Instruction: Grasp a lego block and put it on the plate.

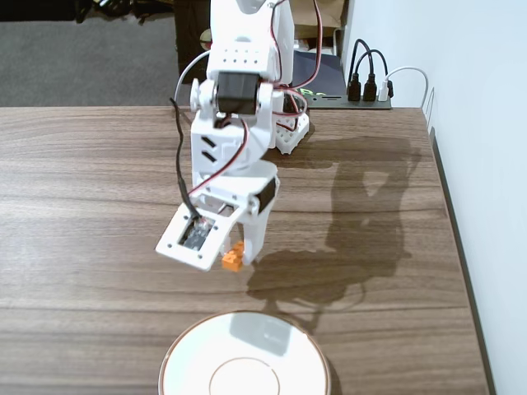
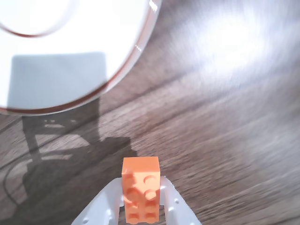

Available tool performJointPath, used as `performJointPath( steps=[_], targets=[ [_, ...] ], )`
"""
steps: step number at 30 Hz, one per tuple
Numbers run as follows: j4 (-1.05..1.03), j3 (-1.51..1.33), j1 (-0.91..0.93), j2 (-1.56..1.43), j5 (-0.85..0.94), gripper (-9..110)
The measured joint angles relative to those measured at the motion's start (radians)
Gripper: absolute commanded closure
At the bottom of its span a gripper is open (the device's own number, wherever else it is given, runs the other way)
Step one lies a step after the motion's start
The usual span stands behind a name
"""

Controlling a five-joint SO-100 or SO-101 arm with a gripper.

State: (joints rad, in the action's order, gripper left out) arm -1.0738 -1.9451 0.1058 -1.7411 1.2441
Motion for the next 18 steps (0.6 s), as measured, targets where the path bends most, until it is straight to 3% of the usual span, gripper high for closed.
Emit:
performJointPath(
  steps=[7, 18],
  targets=[
    [0.072, 0.044, 0.009, -0.038, 0.121, 97],
    [0.101, 0.281, 0.011, 0.086, 0.143, 97]
  ],
)
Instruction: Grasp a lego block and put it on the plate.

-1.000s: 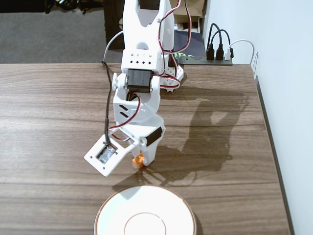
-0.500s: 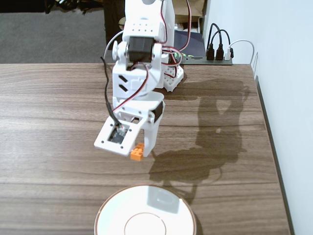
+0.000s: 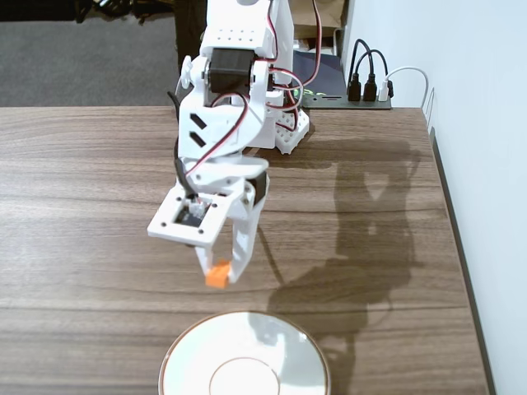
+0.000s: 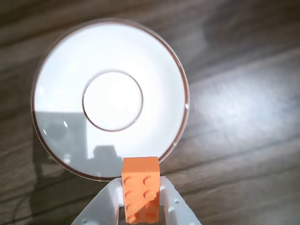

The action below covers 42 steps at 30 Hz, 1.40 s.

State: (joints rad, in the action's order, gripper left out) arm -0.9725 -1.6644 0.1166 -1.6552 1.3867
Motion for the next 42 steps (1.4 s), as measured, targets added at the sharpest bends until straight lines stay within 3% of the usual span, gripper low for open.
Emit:
performJointPath(
  steps=[20, 34, 42],
  targets=[
    [0.003, 0.224, -0.095, 0.380, -0.051, 97],
    [0.032, 0.227, -0.097, 0.414, -0.063, 96],
    [0.032, 0.227, -0.097, 0.414, -0.086, 88]
  ],
)
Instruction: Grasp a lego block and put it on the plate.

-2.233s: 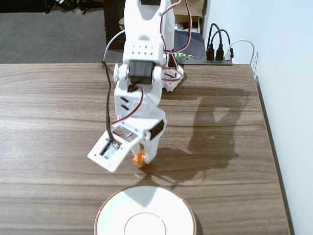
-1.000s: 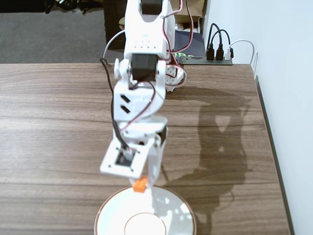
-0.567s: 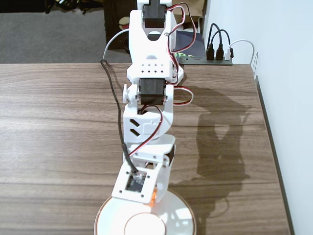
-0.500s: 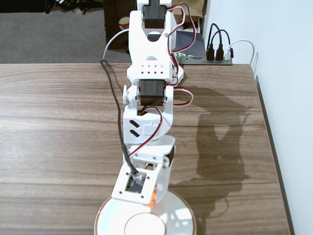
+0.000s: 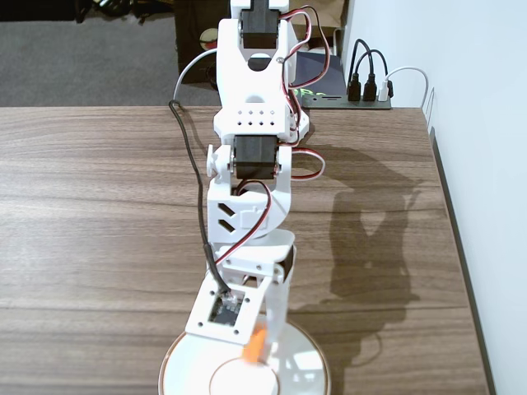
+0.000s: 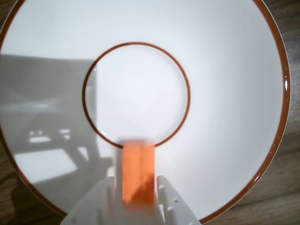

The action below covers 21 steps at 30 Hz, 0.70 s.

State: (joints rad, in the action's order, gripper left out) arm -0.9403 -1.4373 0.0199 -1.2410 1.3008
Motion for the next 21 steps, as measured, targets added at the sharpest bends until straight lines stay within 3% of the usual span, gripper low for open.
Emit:
performJointPath(
  steps=[18, 21],
  targets=[
    [-0.152, -0.023, 0.011, -0.155, -0.117, 89],
    [-0.181, -0.087, 0.011, -0.222, -0.167, 101]
  ],
)
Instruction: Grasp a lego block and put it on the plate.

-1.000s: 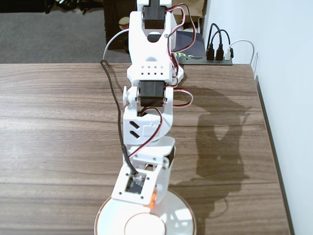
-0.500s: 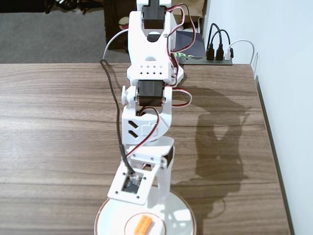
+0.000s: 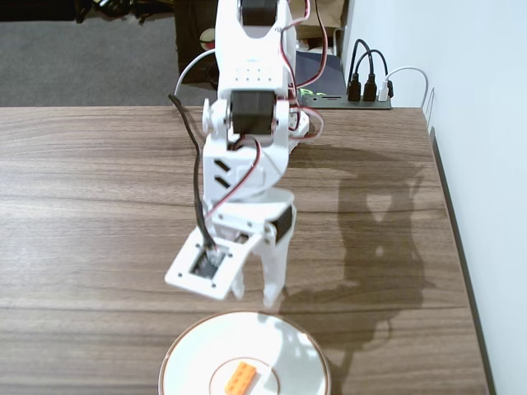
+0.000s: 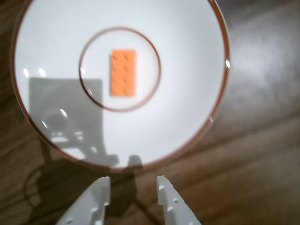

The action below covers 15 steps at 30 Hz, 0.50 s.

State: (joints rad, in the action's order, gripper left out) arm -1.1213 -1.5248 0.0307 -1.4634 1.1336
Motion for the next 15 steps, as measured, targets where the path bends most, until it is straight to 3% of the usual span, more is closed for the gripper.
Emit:
performJointPath(
  steps=[15],
  targets=[
    [0.038, -0.514, 0.023, -0.457, -0.336, 101]
  ],
)
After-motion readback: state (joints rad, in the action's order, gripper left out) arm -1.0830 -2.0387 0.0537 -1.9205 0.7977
